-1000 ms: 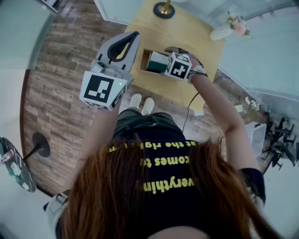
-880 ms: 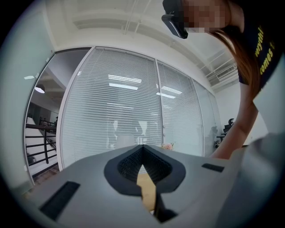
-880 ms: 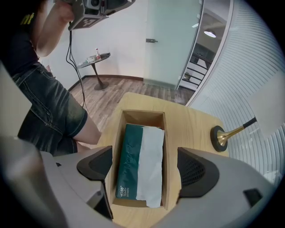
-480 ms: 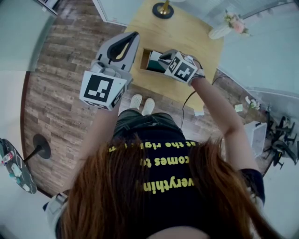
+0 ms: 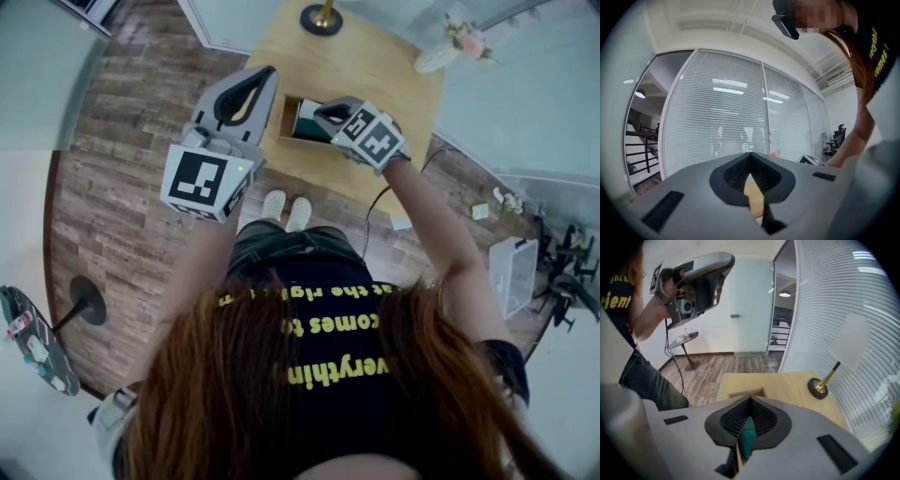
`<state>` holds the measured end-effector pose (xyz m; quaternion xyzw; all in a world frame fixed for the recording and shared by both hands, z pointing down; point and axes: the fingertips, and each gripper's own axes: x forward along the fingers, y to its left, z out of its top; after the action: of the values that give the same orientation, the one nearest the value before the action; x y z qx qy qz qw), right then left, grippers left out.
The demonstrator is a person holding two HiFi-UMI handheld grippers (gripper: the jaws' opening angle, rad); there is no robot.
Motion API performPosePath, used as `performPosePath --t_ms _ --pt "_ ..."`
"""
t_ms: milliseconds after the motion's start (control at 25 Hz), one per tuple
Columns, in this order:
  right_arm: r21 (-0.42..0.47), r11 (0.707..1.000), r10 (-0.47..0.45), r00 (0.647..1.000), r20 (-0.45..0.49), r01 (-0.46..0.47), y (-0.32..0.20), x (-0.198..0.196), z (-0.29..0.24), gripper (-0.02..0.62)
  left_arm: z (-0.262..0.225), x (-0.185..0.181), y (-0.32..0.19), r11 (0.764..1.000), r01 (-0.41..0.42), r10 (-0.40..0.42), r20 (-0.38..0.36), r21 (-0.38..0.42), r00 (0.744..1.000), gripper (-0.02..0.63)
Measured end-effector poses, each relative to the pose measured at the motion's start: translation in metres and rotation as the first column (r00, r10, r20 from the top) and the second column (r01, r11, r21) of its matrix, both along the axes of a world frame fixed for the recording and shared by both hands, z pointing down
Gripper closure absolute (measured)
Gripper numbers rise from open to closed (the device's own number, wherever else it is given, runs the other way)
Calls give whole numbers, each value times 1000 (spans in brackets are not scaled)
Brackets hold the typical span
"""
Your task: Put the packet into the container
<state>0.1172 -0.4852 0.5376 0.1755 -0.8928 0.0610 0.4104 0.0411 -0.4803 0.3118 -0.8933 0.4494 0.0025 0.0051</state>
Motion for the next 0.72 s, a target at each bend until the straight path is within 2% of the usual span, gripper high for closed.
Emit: performPosePath --t_ms 120,240,360,480,560,720 --pt "9 997 80 993 85 -81 -7 4 -17 581 0 3 2 1000 -4 4 4 -21 1000 606" --pt "25 982 177 962 208 -186 -17 9 -42 581 0 7 3 1000 -20 20 6 -12 1000 606" --pt "61 950 268 901 342 -306 -28 18 -76 581 1 12 4 999 -33 33 11 2 999 606" --pt "98 904 327 822 466 -416 -33 29 -111 581 3 18 5 998 -52 53 12 -16 999 606" --pt "115 875 346 774 530 -470 -33 36 -131 581 3 21 5 998 -59 59 11 -15 998 606" --pt "156 824 349 705 618 -545 -30 51 -164 581 4 30 1 997 -79 79 -3 -17 997 606"
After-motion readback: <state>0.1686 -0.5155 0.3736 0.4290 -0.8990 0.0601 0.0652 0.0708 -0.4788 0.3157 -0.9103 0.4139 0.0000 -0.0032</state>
